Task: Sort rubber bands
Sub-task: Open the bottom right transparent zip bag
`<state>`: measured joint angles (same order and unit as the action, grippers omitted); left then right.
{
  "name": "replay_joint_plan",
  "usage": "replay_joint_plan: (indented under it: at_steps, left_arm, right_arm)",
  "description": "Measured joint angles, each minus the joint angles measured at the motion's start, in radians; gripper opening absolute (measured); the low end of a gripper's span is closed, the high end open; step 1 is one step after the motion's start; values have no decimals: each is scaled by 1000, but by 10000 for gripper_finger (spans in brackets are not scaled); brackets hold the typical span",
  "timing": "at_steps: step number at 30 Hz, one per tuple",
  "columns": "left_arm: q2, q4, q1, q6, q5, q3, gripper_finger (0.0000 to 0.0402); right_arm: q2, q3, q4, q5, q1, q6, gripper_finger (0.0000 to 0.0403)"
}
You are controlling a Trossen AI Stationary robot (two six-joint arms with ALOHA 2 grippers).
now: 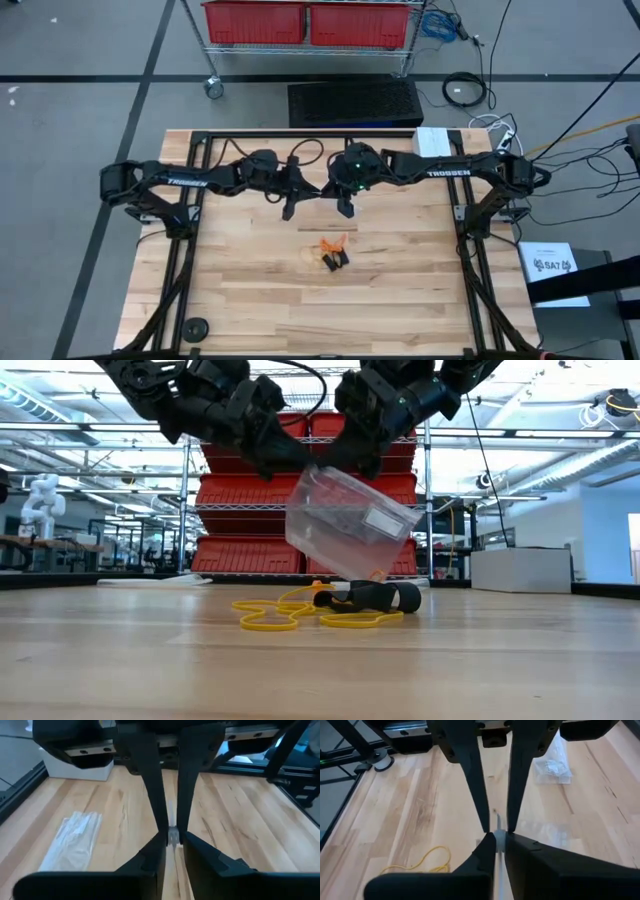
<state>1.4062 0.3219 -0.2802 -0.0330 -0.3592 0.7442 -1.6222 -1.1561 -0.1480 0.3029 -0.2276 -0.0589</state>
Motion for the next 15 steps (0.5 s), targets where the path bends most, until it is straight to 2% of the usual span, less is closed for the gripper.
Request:
replay_joint_plan:
  at_steps: [5,15]
  left_arm:
    - [10,-2,0,-7,0,1,11]
    - [9,-7,-9,-35,-3,2,3]
  right_arm:
    - [-1,1,-8,-17,3,9,7]
    - [5,0,-29,-24,3,19,7]
